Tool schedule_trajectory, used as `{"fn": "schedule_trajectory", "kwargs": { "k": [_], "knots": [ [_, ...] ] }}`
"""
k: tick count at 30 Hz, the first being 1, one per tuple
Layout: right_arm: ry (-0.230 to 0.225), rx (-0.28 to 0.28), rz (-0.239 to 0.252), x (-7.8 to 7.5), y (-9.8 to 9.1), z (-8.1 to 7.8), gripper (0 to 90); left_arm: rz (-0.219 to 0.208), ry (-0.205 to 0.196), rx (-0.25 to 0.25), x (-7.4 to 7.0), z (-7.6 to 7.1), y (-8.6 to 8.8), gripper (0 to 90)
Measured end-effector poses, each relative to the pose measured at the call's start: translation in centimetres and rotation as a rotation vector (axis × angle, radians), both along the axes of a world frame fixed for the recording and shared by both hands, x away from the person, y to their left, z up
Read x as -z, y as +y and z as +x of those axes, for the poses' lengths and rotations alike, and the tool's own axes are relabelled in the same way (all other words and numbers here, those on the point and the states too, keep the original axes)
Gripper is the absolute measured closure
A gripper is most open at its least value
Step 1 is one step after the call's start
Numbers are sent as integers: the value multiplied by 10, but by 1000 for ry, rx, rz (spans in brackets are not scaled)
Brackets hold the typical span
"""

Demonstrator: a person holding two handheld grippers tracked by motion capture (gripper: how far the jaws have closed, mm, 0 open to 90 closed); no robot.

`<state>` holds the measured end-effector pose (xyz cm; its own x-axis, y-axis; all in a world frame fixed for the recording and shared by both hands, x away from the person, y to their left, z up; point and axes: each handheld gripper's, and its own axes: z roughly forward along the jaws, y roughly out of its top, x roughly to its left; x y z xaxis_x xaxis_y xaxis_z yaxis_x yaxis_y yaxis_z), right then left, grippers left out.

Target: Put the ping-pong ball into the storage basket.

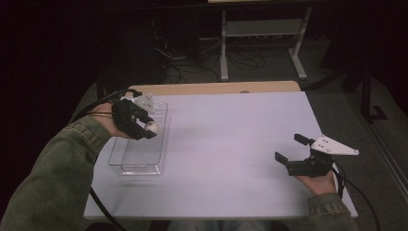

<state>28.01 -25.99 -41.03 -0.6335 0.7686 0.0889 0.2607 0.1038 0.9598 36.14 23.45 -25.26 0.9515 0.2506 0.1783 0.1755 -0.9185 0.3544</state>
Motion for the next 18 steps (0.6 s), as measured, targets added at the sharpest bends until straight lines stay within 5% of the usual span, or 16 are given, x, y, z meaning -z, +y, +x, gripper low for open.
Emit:
{"fn": "schedule_trajectory", "kwargs": {
  "k": [18],
  "knots": [
    [6,-1,-4,1,1,0,0,161,60,43,15,-3,10,508]
  ]
}}
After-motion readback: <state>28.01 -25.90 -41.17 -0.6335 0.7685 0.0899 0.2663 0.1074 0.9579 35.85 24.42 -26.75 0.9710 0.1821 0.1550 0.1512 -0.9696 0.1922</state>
